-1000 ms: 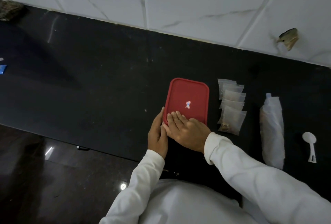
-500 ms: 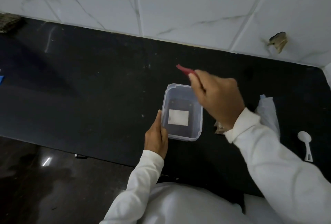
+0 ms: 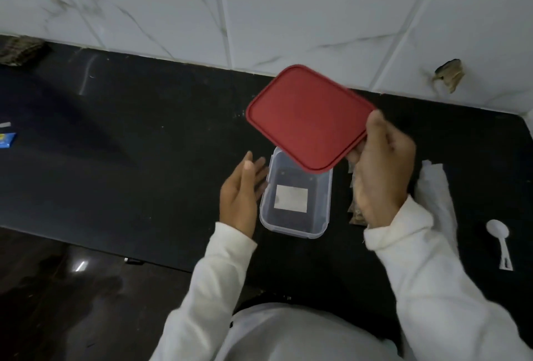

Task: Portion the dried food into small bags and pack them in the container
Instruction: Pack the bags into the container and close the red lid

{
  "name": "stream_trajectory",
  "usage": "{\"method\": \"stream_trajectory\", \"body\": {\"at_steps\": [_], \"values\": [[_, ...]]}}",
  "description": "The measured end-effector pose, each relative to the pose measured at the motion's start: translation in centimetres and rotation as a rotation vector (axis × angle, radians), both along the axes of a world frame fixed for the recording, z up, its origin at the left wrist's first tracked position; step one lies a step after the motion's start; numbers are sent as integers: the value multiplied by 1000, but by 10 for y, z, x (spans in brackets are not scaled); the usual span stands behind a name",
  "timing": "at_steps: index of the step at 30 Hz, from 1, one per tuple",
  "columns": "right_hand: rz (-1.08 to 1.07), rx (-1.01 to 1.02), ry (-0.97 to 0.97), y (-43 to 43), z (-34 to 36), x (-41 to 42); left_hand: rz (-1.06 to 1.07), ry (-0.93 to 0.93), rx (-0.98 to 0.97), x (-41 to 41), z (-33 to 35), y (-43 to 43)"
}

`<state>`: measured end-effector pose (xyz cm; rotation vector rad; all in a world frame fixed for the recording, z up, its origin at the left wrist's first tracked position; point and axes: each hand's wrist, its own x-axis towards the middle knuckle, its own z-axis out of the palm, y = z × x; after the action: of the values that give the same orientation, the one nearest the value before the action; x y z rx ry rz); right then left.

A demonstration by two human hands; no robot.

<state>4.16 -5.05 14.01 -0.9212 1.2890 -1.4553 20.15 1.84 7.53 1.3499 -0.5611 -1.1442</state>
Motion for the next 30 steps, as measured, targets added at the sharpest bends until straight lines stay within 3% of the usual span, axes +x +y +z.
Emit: {"method": "stream_trajectory", "body": {"at_steps": [1, 5, 8, 12, 17, 21, 30], "values": [[52, 54, -63, 8, -5, 6, 5, 81, -10, 6, 10, -7], [213, 191, -115, 44, -24, 30, 81, 126, 14, 37, 15, -18], [324, 226, 49, 56, -43, 43, 106, 118, 113, 66, 5, -20], [536, 231, 335, 55, -58, 65, 62, -7, 240, 111, -6, -21], [707, 358, 426, 50, -67, 107, 9, -395, 357, 151, -22, -28], [722, 501, 329, 49, -82, 133, 0, -646, 455, 159, -39, -34], [595, 668, 443, 49, -108, 157, 67, -594, 600, 137, -72, -40]]}}
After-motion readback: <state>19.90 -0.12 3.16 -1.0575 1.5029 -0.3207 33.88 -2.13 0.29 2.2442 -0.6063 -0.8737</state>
